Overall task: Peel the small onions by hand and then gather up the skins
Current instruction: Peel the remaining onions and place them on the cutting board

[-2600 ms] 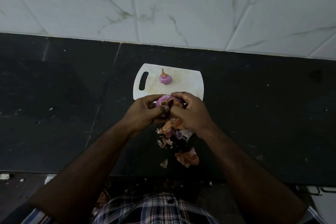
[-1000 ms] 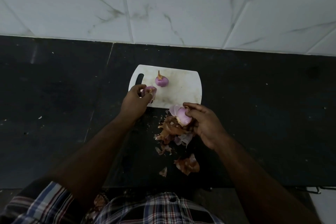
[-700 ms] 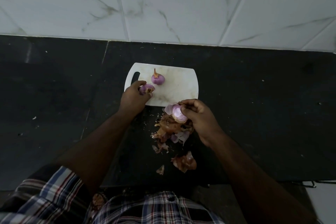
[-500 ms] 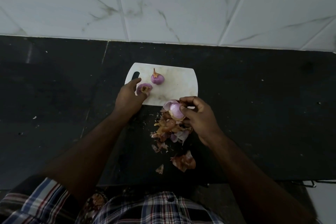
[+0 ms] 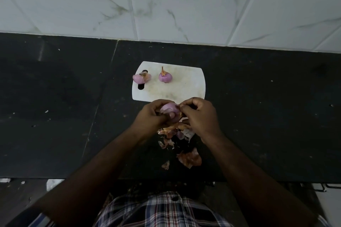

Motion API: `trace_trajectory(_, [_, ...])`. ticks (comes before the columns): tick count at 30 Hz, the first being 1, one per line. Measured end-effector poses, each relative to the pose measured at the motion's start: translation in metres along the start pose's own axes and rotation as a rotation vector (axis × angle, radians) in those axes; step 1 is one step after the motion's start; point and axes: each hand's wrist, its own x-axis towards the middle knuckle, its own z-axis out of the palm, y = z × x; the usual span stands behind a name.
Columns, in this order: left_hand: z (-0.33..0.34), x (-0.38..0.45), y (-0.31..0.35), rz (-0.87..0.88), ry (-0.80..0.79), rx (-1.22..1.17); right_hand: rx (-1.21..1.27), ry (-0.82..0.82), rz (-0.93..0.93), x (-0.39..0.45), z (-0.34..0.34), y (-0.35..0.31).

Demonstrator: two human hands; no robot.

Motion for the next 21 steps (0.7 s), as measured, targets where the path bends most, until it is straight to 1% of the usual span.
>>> trace_trajectory(4, [-0.004,-0.005,0.004,-0.063,-0.105,-0.088,-0.132,0.002,-0.061,0.002,-0.010,-0.006])
trace_trajectory(8, [-0.006,-0.009,0.004,-0.097,-0.188,-0.112,-0.217,0.052,-0.087,0.005,-0.011,-0.005])
trace_trajectory(11, [-0.005,-0.012,0.004,-0.116,-0.264,-0.115,-0.264,0.060,-0.084,0.007,-0.009,0.000])
trace_trajectory(15, [-0.006,-0.014,0.004,-0.117,-0.297,-0.100,-0.344,0.028,-0.079,0.006,-0.008,0.006])
trace_trajectory(17, [-0.007,-0.014,0.003,-0.136,-0.267,-0.119,-0.261,-0.029,-0.049,0.006,-0.010,0.008])
trace_trajectory(20, [-0.010,-0.012,0.003,-0.185,-0.205,-0.141,0.106,-0.192,0.047,0.006,-0.017,0.004])
trace_trajectory(21, [-0.011,-0.011,0.003,-0.191,-0.190,-0.131,0.172,-0.251,0.049,0.005,-0.021,0.002])
